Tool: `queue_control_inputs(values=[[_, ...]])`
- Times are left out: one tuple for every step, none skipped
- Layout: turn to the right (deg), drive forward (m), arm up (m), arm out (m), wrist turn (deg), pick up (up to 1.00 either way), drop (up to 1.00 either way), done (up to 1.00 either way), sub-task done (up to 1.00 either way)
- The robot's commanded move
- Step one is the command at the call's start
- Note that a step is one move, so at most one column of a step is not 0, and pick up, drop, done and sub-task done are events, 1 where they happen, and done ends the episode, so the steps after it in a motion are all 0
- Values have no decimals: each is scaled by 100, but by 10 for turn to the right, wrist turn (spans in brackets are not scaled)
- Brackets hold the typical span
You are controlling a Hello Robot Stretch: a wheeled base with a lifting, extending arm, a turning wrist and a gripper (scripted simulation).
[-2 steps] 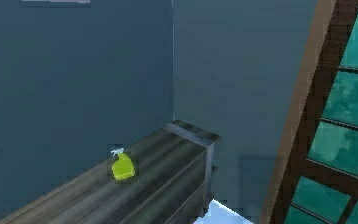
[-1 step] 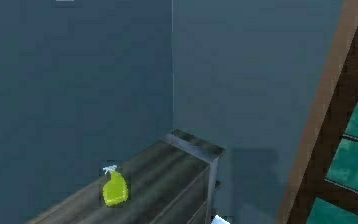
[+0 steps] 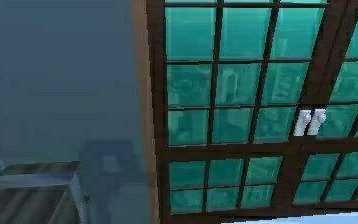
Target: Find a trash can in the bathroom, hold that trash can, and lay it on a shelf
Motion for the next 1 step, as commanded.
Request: queue_control_inputs(values=[[450,0,0,0,0,0,0,0,0]])
